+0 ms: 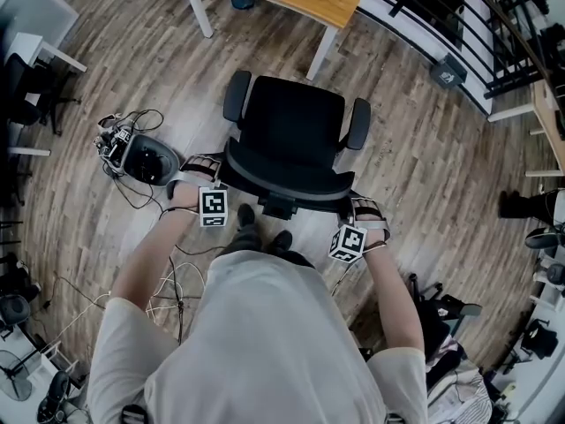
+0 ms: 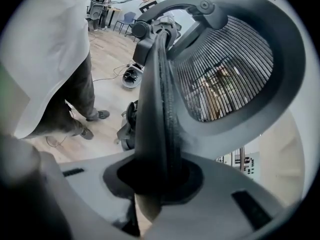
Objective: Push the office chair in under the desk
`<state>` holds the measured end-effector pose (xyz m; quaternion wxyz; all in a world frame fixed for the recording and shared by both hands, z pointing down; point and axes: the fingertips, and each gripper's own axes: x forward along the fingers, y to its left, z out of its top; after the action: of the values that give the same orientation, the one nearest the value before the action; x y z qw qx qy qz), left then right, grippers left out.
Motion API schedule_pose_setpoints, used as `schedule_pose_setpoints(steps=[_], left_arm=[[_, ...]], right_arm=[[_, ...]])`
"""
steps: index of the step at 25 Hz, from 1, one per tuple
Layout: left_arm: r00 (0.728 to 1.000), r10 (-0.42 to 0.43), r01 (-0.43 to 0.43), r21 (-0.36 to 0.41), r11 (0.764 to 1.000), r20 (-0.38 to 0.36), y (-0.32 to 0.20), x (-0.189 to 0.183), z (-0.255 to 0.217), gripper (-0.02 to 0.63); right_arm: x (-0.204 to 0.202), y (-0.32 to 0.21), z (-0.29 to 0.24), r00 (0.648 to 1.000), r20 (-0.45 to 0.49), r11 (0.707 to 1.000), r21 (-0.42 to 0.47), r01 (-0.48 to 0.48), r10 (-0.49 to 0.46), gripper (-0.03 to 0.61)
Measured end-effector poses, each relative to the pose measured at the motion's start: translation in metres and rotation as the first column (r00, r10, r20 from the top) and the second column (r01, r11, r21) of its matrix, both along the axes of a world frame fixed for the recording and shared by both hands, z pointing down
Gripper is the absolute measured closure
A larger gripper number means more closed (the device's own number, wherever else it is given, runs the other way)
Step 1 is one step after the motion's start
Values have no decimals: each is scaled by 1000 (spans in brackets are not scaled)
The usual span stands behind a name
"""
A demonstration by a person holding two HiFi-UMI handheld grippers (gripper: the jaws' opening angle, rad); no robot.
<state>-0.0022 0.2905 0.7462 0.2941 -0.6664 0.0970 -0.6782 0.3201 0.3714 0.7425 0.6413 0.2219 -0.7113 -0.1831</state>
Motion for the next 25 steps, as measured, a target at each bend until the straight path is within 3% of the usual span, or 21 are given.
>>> schedule_pose_setpoints(steps=[18,25], left_arm=[[999,-23,22,-20,1000,-35,-6,-8,2,523],[999,-47,46,-15,999,-8,-14,-14,6,523]], right_arm=[[-8,-6,2,999,-11,998,23,-51,51,511],[-13,-13,5,999,-4,998,27,-48,48,511]])
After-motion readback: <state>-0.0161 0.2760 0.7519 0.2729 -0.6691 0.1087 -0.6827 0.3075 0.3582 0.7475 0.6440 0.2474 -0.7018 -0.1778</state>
